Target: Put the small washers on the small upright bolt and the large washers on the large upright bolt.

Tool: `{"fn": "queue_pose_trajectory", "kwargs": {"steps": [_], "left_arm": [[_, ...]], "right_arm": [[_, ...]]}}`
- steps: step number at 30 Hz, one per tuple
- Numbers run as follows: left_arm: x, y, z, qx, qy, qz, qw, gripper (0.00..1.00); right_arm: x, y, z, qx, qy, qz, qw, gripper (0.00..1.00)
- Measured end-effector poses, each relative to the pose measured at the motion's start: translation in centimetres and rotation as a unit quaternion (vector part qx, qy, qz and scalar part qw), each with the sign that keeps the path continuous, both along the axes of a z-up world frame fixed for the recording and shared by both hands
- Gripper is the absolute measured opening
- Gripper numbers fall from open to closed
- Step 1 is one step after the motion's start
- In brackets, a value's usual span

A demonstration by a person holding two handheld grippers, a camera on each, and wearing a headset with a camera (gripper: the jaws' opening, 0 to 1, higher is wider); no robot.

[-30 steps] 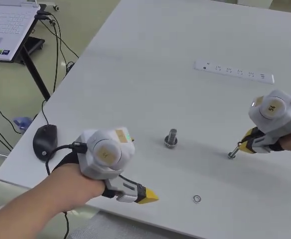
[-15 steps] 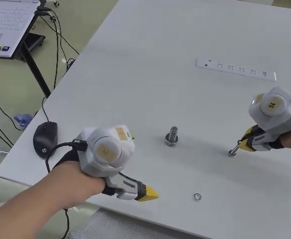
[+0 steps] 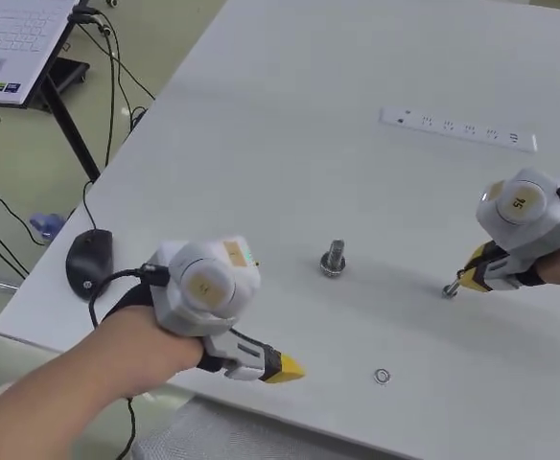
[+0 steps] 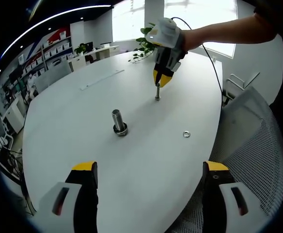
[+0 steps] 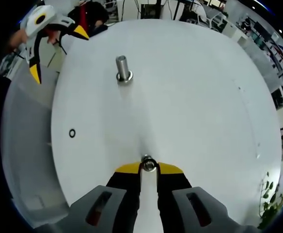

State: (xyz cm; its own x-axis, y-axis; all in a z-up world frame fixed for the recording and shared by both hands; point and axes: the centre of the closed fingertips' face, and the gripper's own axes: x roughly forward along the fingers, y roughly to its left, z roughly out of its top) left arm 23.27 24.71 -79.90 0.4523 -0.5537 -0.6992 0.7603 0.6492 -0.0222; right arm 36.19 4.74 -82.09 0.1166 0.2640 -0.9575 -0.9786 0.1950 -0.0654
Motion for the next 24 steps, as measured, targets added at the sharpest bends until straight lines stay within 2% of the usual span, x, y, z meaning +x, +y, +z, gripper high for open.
{"fn": "queue_pose_trajectory", "kwargs": {"steps": [24], "left_arm": [[-0.5, 0.1, -0.5, 0.003, 0.01, -0.001, 0.9999, 0.89]], "right_arm": [[-0.4, 0.1, -2.6, -0.01, 0.013, 0.011, 0.9998, 0.13]]}}
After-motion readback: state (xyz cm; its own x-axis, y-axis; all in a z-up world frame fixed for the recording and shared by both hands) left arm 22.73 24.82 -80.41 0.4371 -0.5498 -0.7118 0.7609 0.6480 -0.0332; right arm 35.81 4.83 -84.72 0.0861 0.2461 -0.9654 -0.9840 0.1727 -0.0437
